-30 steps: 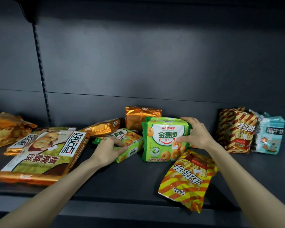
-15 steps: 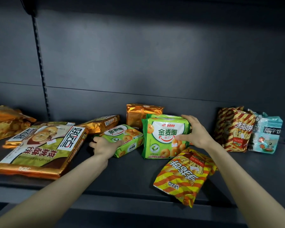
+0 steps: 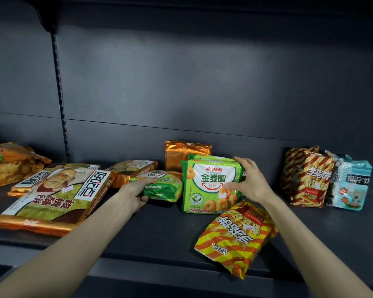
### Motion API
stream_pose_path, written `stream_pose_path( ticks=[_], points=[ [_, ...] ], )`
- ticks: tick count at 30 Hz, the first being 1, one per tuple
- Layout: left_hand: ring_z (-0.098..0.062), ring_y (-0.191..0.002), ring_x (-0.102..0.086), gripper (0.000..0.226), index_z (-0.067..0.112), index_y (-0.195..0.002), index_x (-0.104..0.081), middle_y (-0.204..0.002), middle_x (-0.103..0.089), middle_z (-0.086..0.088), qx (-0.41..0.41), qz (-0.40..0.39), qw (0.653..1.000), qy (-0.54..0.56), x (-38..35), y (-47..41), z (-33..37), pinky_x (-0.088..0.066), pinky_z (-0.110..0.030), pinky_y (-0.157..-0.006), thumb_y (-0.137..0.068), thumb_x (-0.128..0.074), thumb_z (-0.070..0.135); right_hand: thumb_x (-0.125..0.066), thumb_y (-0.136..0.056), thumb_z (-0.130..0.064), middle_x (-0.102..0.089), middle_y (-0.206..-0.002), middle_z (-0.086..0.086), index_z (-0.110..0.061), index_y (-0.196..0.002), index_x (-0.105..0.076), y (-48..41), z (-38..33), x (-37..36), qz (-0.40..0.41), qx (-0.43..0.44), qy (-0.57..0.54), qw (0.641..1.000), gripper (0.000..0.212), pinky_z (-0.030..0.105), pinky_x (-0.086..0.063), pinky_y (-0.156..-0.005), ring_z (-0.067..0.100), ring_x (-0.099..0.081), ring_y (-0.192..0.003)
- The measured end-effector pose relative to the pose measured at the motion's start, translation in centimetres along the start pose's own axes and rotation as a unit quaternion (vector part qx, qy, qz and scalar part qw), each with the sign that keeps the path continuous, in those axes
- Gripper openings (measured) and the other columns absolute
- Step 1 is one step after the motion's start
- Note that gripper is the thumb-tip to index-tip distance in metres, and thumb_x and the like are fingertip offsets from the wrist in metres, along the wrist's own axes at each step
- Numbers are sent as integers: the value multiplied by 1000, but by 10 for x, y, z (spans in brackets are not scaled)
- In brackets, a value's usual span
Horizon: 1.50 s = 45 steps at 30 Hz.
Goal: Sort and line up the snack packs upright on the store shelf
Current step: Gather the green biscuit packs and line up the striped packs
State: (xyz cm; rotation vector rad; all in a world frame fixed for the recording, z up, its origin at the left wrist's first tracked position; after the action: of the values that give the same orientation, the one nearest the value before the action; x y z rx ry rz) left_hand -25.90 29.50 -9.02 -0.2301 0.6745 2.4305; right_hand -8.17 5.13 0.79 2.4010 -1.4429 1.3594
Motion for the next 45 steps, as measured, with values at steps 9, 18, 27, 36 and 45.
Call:
stream_pose_path(
  ticks=[9,18,27,36,45],
  points=[
    [-28,-73,-63,37,6,-111,-53,-97,-65,-18,-70,-29,997,24,-13,32,17,-54,-49,-54,-79,-70,2,-83,-69,-16,-28,-148,5,-15,-145,-33,0,1,3,6,6,3,1000,91,33,-30,-108,23,-33,-134],
    [-18,-95,-66,53,21,-103,-60,-101,-70,1,-414,-83,904,-57,6,87,92,-55,-34,-79,-61,-81,-4,-82,-70,-17,-27,-148,4,-15,-145,-32,0,-4,-1,8,-1,-4,1000,90,38,-36,-107,24,-35,-134],
    [-14,-80,-71,70,23,-81,-68,-86,-73,3,-434,-232,870,-10,3,117,139,-58,-27,-63,-18,-95,37,-80,-73,-24,-28,-147,4,-17,-145,-31,-1,-9,-6,12,-4,9,1000,88,37,-35,-106,24,-36,-133],
    [-24,-95,-70,64,12,-107,-63,-105,-72,-10,-297,-342,881,-135,-61,81,57,-58,-31,-73,-50,-91,11,-35,-86,-70,-33,-145,-8,-24,-145,-36,-3,-1,-22,-30,-68,-223,972,74,48,-37,-109,17,-35,-136],
    [-16,-120,-52,102,34,-139,-35,-134,-44,-2,-380,-211,822,-367,-62,43,43,-47,-39,-101,-54,-90,33,-75,-74,-43,-2,-159,-8,-32,-146,-29,7,-18,-20,-104,-10,-149,983,87,33,-21,-113,16,-15,-145]
  ],
)
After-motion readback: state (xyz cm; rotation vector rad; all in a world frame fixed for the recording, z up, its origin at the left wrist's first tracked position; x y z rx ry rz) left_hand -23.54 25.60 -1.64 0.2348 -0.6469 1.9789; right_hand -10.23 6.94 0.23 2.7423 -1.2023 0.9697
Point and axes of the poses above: each hand's wrist, its own y-axis away from the middle knuckle, its own x-axis out of the back of the hand, z = x × y, the point moved 9 cm from there along -y, towards the middle knuckle
